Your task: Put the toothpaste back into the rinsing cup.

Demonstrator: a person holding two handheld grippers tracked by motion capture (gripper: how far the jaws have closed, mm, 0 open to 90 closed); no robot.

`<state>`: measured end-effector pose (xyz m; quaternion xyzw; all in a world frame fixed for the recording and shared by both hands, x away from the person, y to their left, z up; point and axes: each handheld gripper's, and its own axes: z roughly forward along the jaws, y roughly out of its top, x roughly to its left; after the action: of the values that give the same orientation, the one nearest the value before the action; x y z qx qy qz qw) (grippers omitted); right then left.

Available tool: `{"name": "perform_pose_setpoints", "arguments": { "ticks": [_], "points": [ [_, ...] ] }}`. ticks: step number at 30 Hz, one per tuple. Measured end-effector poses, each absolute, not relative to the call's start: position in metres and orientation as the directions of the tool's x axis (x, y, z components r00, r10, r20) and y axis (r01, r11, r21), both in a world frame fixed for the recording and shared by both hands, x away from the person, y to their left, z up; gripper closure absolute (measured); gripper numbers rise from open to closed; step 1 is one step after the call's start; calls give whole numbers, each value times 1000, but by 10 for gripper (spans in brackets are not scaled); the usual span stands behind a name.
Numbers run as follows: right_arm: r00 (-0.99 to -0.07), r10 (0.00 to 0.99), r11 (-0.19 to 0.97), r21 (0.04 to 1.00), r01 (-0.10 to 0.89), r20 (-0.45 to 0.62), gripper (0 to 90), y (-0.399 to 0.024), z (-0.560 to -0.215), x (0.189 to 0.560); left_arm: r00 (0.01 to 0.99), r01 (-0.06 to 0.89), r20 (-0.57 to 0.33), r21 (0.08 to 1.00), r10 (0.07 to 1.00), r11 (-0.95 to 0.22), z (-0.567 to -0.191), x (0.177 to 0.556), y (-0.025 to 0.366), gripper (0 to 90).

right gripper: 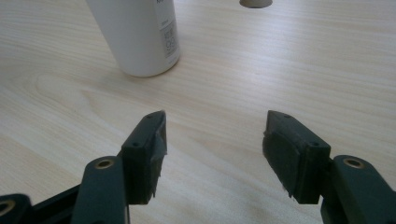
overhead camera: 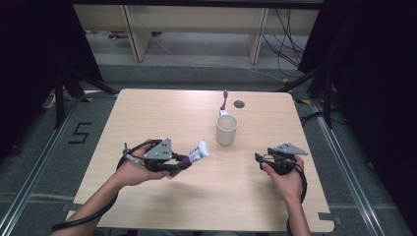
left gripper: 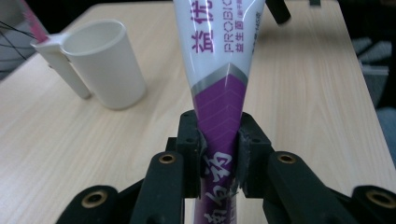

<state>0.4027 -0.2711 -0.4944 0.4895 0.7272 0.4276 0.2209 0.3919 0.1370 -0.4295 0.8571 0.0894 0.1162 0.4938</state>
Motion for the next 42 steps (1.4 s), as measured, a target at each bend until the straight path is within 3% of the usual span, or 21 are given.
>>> {"name": "perform_pose_setpoints", "arguments": {
  "ticks": [2, 10, 21, 33, 42],
  "points": [
    [-403, 905, 116, 832, 543, 136, 402, -268, -494, 400, 947, 57, 92, 895, 308, -442, -431, 392, 138, 744],
    [-429, 897, 145, 849, 508, 103, 408, -267, -495, 402, 883, 108, 17, 965, 469, -237, -435, 390, 139, 745],
    [-428, 901, 164, 854, 493, 74, 409, -266, -494, 401, 824, 73, -26, 996, 567, -60, -438, 390, 138, 744],
    [-419, 899, 108, 858, 502, 132, 417, -264, -496, 401, 809, 38, -8, 999, 587, -38, -440, 393, 136, 744],
    [-426, 900, 134, 869, 476, 94, 417, -268, -495, 401, 811, 18, -2, 1000, 586, -22, -439, 397, 134, 744]
  ]
}}
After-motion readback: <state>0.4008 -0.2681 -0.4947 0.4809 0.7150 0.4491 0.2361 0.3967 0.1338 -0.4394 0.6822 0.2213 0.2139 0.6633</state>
